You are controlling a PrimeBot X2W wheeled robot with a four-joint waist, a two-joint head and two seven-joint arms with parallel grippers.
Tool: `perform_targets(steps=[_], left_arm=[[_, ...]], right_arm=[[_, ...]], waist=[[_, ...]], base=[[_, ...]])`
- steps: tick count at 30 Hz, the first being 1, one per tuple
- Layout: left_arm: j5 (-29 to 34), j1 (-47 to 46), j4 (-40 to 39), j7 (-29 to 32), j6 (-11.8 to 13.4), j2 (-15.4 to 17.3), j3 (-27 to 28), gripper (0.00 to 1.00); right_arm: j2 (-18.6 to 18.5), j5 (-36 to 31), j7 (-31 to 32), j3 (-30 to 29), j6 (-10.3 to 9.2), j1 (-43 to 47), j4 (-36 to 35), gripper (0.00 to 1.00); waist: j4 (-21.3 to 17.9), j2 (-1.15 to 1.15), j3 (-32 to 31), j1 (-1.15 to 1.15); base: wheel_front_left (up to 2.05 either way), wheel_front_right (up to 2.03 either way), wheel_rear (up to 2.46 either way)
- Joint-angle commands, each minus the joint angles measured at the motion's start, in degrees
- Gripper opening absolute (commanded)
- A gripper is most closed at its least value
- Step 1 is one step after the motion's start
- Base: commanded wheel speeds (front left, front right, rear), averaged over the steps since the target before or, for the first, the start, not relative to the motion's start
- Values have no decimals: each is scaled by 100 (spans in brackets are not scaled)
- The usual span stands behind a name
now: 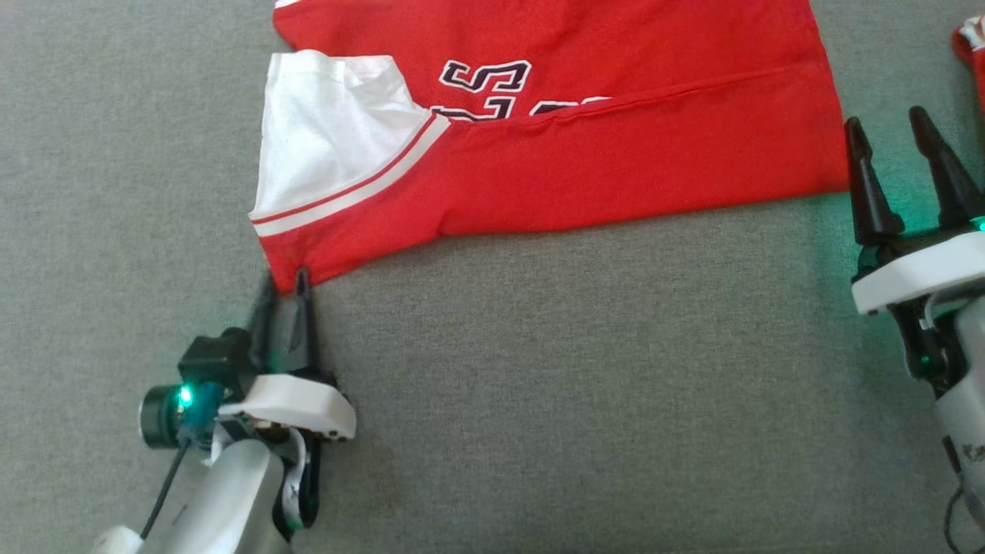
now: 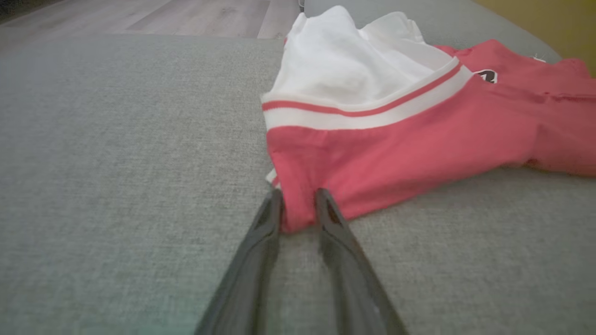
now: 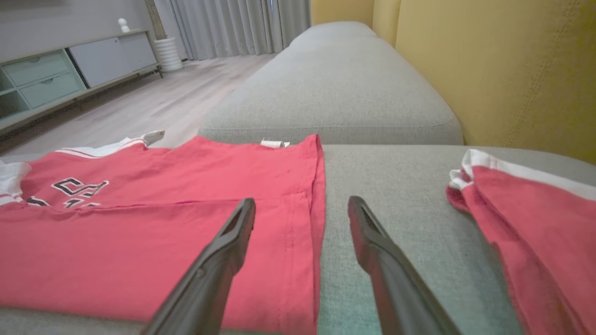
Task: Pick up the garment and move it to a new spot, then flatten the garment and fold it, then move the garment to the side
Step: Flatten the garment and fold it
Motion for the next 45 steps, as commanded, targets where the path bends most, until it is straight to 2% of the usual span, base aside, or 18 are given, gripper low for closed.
perform_targets(steps=[1, 15, 16, 17, 25, 33, 38, 45], left_arm=[[-23, 115, -113, 35, 13, 83, 115, 1], [92, 32, -367, -225, -96, 278, 36, 0], [100, 24, -368, -235, -95, 285, 30, 0], [113, 19, -368, -247, -95, 298, 23, 0], [89, 416, -580, -218, -81, 435, -39, 0], [-21, 1471, -1214, -149, -38, 539, -224, 0], [-42, 1938, -1494, -150, 34, 568, -322, 0], [-102, 2166, -1589, -42, 45, 592, -408, 0]], right_arm=[[-67, 44, -60, 75, -5, 167, -55, 100], [259, 139, 957, 126, -5, -101, 1063, 100], [253, 127, 1013, 142, -5, -88, 1073, 35], [233, 113, 1033, 133, -5, -70, 1075, 0], [-85, -34, 993, -155, -5, 445, 768, 0], [-371, -83, 1074, -743, -5, 1742, -5, 0], [-246, -240, 1234, -1309, -5, 2724, -689, 0], [105, -578, 1552, -1799, -5, 3430, -1464, 0]], waist=[[19, 0, -5, 0], [266, 0, -66, 0], [275, 0, -78, 0], [283, 0, -98, 0], [256, 0, -425, 0], [289, 0, -791, 0], [301, 0, -881, 0], [221, 0, -936, 0]], base=[[0, 0, 0], [0, 0, 0], [0, 0, 0], [0, 0, 0], [0, 0, 0], [0, 0, 0], [0, 0, 0], [0, 0, 0]])
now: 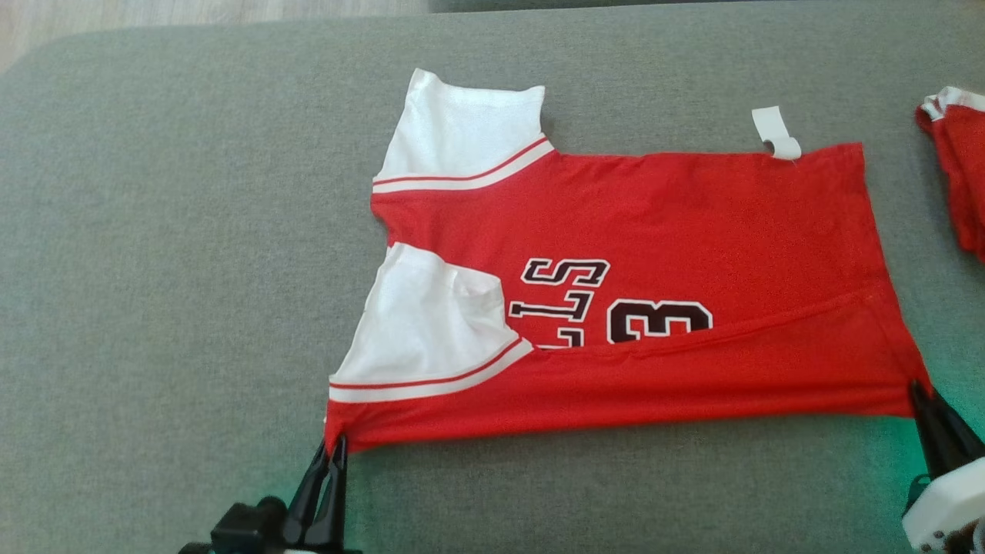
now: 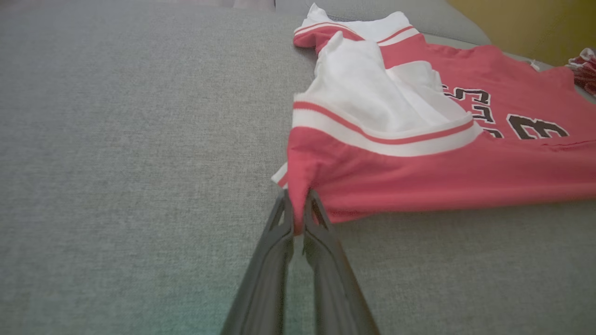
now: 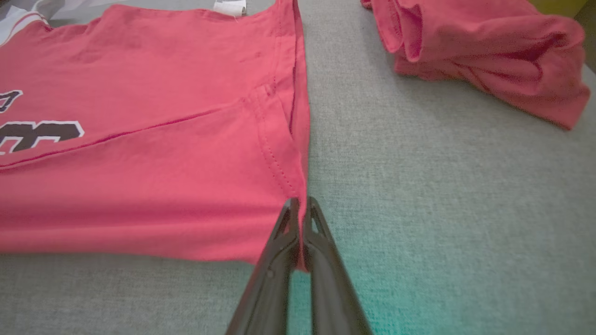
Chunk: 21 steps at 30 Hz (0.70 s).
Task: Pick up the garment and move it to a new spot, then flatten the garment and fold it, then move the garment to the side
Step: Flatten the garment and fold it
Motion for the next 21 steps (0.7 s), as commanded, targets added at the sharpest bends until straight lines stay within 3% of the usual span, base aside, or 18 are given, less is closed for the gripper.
perform_targets(steps=[1, 3, 4, 5, 6, 7, 11, 15, 17, 19, 21], left_arm=[[-9, -54, -132, 20, 28, 138, 191, 0], [-25, -72, -86, 85, 8, 144, 161, 0], [-20, -86, -61, 135, -7, 160, 132, 11], [-19, -106, -43, 186, -23, 173, 109, 43], [-17, -132, -35, 239, -33, 189, 91, 90], [-17, -161, -41, 311, -68, 214, 57, 100], [-8, -519, -314, 606, -418, 423, -79, 100], [121, -1527, -661, 997, -735, 776, 30, 100], [207, -2286, -757, 1298, -1072, 980, 11, 100], [-111, -3087, -704, 1594, -1522, 985, 49, 100], [-465, -3900, -411, 1952, -1736, 1048, 86, 100]], right_arm=[[-137, -103, 44, -73, -5, 76, -196, 0], [-25, -247, 140, -174, -5, 151, -299, 90], [35, -308, 168, -236, -5, 172, -346, 100], [112, -355, 179, -310, -5, 181, -392, 100], [181, -382, 196, -348, -5, 189, -446, 100], [237, -400, 214, -368, -5, 199, -508, 100], [397, -412, 156, -461, -5, 187, -789, 100], [508, -383, 97, -422, -5, 63, -1050, 100], [532, -367, 84, -345, -5, -24, -1140, 100], [505, -316, 112, -191, -5, -89, -1213, 100], [439, -283, 128, -59, -5, -205, -1283, 100]], waist=[[-23, 0, -17, 1], [-47, 0, -38, 1], [-58, 0, -50, 1], [-70, 0, -65, 1], [-79, 0, -78, 1], [-89, 0, -90, 1], [-103, 0, -74, 1], [-130, 0, 84, 1], [-146, 0, 193, 1], [-177, 0, 313, 1], [-278, 0, 473, 1]], base=[[0, 0, 0], [0, 0, 0], [0, 0, 0], [0, 0, 0], [0, 0, 0], [0, 0, 0], [0, 0, 0], [0, 0, 0], [0, 0, 0], [0, 0, 0], [0, 0, 0]])
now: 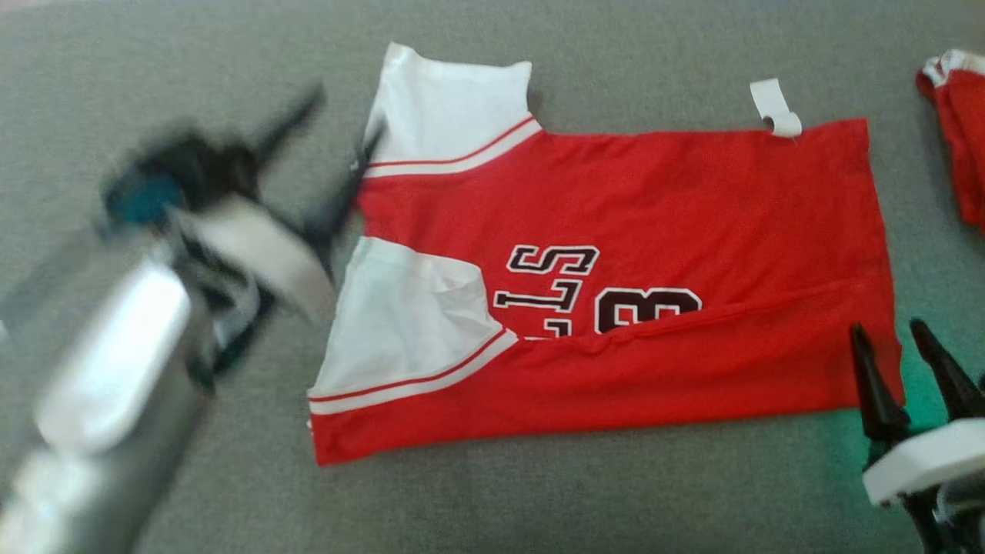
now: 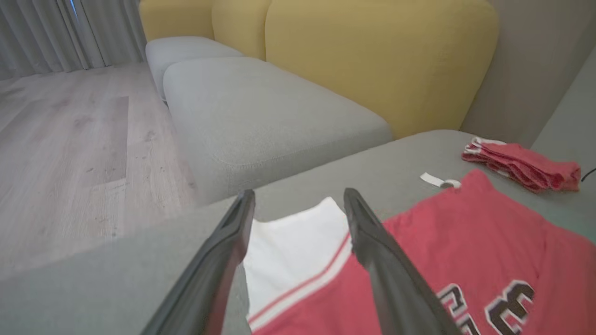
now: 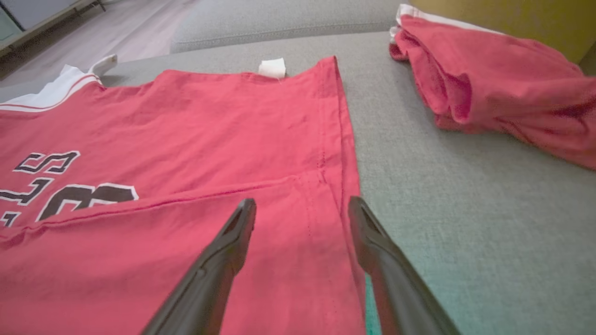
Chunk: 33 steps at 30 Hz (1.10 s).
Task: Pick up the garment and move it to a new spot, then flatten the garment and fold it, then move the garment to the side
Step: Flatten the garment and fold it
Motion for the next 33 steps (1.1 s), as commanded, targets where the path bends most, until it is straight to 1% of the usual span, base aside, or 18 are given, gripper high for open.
perform_targets(steps=[1, 2, 3, 5, 8, 11, 15, 16, 21, 24, 30, 33], left_arm=[[-210, -592, 95, 183, -59, 232, 305, 100], [-395, -964, 334, 328, -88, 240, 315, 100], [-567, -1668, 834, 631, -117, 346, 221, 100], [-708, -2236, 1348, 968, -125, 417, 58, 100], [-1058, -2812, 1978, 1465, -128, 496, -171, 100], [-1203, -3182, 2414, 1825, -129, 680, -414, 100], [-1178, -3485, 2774, 1846, -130, 980, -670, 100], [-1178, -3485, 2774, 1846, -130, 980, -670, 100], [-1163, -3665, 3078, 1712, -130, 1213, -941, 100], [-1219, -3735, 3221, 1582, -130, 1244, -1016, 100], [-1238, -3826, 3360, 1570, -130, 1309, -1402, 100], [-1418, -3818, 3372, 1595, -130, 1310, -1539, 100]], right_arm=[[-246, 42, -7, 155, -5, -221, -235, 100], [-288, 67, -10, 210, -5, -310, -255, 100], [-347, 117, -24, 328, -5, -487, -280, 100], [-369, 158, -46, 422, -5, -635, -276, 100], [-354, 200, -85, 557, -5, -794, -233, 100], [-334, 259, -124, 675, -5, -886, -199, 100], [-326, 314, -210, 734, -5, -979, -149, 100], [-326, 314, -210, 734, -5, -979, -149, 100], [-335, 323, -302, 786, -5, -1064, -57, 100], [-331, 315, -337, 818, -5, -1111, -35, 100], [-320, 295, -344, 807, -5, -1164, -31, 100], [-314, 286, -342, 789, -5, -1180, -38, 100]], waist=[[-182, 0, 243, -1], [-248, 0, 326, -1], [-420, 0, 508, -1], [-595, 0, 683, -1], [-854, 0, 899, -1], [-1058, 0, 1104, -1], [-1268, 0, 1308, -1], [-1268, 0, 1308, -1], [-1385, 0, 1459, -1], [-1417, 0, 1518, -1], [-1424, 0, 1573, -1], [-1424, 0, 1575, -1]], base=[[0, 0, 0], [0, 0, 0], [0, 0, 0], [0, 0, 0], [0, 0, 0], [0, 0, 0], [0, 0, 0], [0, 0, 0], [0, 0, 0], [0, 0, 0], [0, 0, 0], [0, 0, 0]])
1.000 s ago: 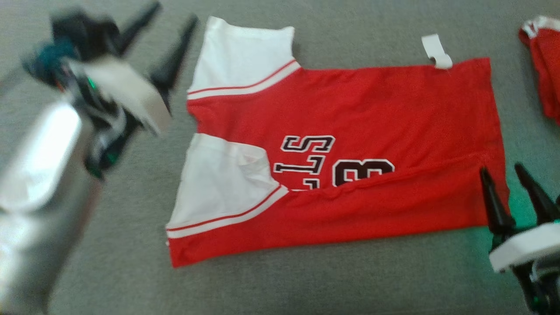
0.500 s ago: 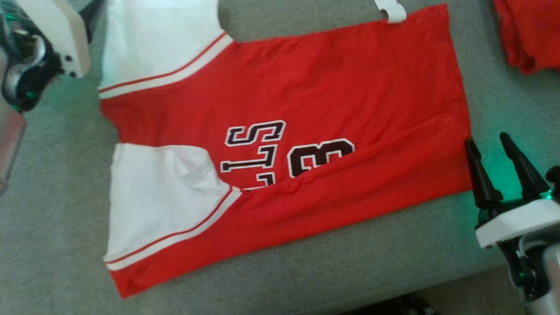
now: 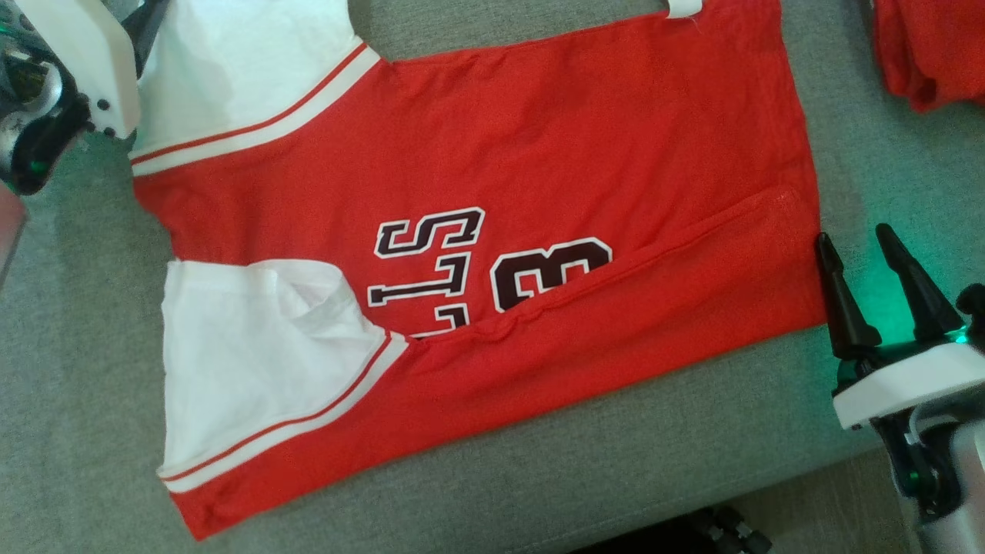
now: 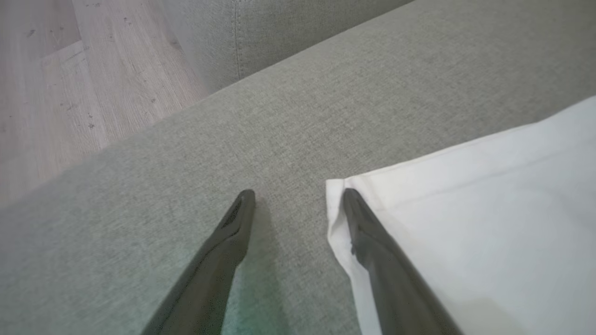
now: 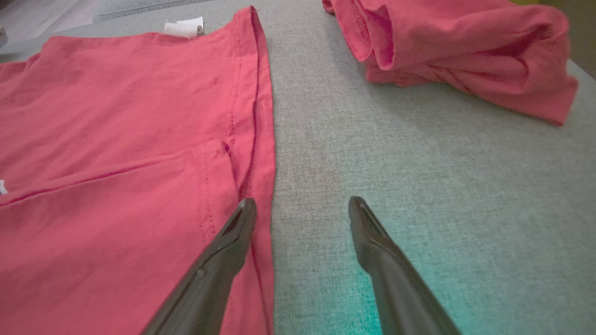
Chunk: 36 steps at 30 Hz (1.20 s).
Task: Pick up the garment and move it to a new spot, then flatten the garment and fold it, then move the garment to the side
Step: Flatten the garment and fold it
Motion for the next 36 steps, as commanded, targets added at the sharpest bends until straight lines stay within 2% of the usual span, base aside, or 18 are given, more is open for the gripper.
perform_targets(steps=[1, 2, 3, 4, 6, 8, 9, 13, 18, 22, 27, 33, 36], left_arm=[[-106, -207, -111, 7, 10, 289, 92, 96], [-158, -211, -132, 10, 10, 301, 44, 78], [-210, -213, -172, 18, 10, 315, -20, 56], [-257, -223, -210, 20, 10, 340, -80, 45], [-372, -238, -334, 34, 10, 402, -232, 36], [-456, -279, -426, 3, 10, 486, -357, 18], [-512, -298, -466, -22, 10, 511, -411, 0], [-671, -408, -558, -343, 10, 604, -526, 0], [-771, -529, -681, -675, 10, 744, -816, 0], [-863, -683, -895, -830, 10, 782, -1095, 0], [-905, -925, -1195, -938, 10, 765, -1536, 0], [-995, -1181, -1362, -1056, 10, 746, -1939, 0], [-1079, -1305, -1392, -1141, 10, 724, -2102, 0]], right_arm=[[-126, -17, -62, 46, -5, -19, -152, 100], [-124, -19, -64, 36, -5, -21, -152, 100], [-120, -20, -67, 29, -5, -24, -154, 100], [-117, -20, -68, 27, -5, -28, -155, 100], [-109, -15, -65, 44, -5, -49, -160, 100], [-105, -2, -65, 64, -5, -85, -165, 100], [-106, 4, -67, 71, -5, -104, -165, 100], [-251, 3, -52, 147, -5, -254, -203, 100], [-543, 22, 229, 317, -5, -946, -246, 100], [-711, 103, 964, 614, -5, -1766, -5, 100], [-778, 305, 2127, 966, -5, -2764, 641, 100], [-785, 458, 2694, 1191, -5, -3457, 1189, 100], [-809, 584, 2782, 1294, -5, -3678, 1423, 100]], waist=[[4, 0, 0, 0], [8, 0, 5, 0], [10, 0, 11, 0], [10, 0, 19, 0], [-2, 0, 49, 0], [-19, 0, 91, 0], [-23, 0, 108, 0], [-34, 0, 125, 0], [4, 0, -42, 0], [137, 0, -149, 0], [352, 0, -187, 0], [500, 0, -178, 0], [565, 0, -168, 0]], base=[[0, 0, 0], [0, 0, 0], [0, 0, 0], [0, 0, 0], [0, 0, 0], [0, 0, 0], [0, 0, 0], [0, 0, 0], [0, 0, 0], [0, 0, 0], [0, 0, 0], [0, 0, 0], [0, 0, 0]])
